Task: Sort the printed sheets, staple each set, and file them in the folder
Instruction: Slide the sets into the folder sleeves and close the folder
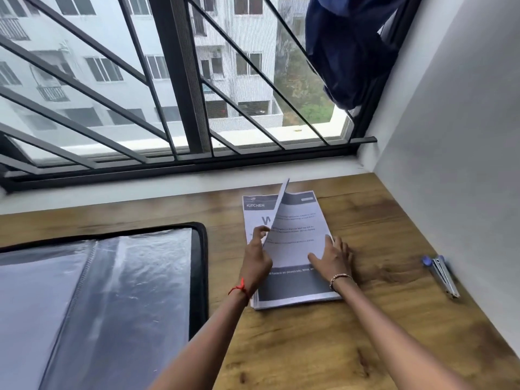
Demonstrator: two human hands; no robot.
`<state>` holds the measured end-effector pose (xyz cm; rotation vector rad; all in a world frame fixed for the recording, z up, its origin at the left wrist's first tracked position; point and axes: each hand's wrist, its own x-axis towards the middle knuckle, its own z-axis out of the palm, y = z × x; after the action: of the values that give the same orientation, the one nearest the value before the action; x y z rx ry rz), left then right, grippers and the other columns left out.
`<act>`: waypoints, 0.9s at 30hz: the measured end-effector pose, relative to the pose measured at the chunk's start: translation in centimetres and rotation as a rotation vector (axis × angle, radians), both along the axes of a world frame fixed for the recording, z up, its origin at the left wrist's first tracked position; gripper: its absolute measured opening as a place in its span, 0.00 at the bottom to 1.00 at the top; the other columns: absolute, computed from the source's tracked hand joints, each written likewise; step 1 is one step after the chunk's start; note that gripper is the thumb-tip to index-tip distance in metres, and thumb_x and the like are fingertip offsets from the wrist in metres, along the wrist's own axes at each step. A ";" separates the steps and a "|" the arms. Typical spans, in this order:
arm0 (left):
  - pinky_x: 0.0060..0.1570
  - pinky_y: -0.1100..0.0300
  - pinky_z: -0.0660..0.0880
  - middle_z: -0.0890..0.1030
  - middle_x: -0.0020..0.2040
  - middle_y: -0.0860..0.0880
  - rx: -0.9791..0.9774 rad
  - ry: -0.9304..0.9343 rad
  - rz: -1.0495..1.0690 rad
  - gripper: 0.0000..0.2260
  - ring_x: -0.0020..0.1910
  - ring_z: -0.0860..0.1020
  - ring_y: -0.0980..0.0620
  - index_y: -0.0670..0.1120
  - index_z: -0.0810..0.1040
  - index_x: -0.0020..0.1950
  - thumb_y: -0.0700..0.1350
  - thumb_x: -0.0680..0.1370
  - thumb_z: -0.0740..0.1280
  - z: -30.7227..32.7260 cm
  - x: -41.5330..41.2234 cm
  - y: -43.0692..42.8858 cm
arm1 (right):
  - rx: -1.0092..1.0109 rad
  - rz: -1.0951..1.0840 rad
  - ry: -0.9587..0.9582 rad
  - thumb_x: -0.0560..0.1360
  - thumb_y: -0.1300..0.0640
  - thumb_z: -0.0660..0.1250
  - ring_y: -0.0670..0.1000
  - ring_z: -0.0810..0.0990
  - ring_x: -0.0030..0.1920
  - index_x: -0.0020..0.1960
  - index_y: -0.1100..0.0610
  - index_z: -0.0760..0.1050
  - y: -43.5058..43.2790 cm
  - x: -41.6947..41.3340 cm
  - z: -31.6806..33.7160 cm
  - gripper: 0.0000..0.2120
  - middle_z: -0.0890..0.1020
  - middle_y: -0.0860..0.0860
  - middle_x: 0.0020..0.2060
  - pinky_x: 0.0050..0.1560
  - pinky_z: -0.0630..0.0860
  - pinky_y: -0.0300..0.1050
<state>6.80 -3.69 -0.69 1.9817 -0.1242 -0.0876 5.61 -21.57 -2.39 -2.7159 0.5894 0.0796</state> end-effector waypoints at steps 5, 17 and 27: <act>0.47 0.54 0.78 0.80 0.53 0.43 -0.426 0.147 0.130 0.26 0.50 0.79 0.46 0.47 0.68 0.61 0.23 0.70 0.55 2.2 -0.2 1.6 | 0.055 -0.043 -0.109 0.72 0.45 0.66 0.58 0.56 0.72 0.74 0.57 0.56 0.9 0.7 1.5 0.36 0.57 0.56 0.74 0.70 0.55 0.56; 0.31 0.61 0.78 0.80 0.44 0.41 -0.731 0.232 0.266 0.31 0.33 0.81 0.52 0.40 0.69 0.59 0.32 0.55 0.55 5.1 -0.5 14.8 | 0.802 -0.183 -0.130 0.69 0.54 0.73 0.52 0.76 0.47 0.45 0.60 0.76 9.4 4.8 5.2 0.11 0.78 0.55 0.43 0.43 0.71 0.44; 0.38 0.57 0.78 0.82 0.47 0.43 -0.615 0.254 0.224 0.35 0.41 0.81 0.46 0.41 0.71 0.63 0.32 0.55 0.54 5.3 -1.4 27.2 | 1.050 -0.094 -0.115 0.68 0.74 0.67 0.52 0.77 0.36 0.52 0.69 0.76 21.7 2.9 6.4 0.12 0.82 0.57 0.46 0.31 0.75 0.34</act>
<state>5.44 23.53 4.64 1.3454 0.2147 -0.1361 8.51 0.09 3.99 -1.6620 0.4521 0.1550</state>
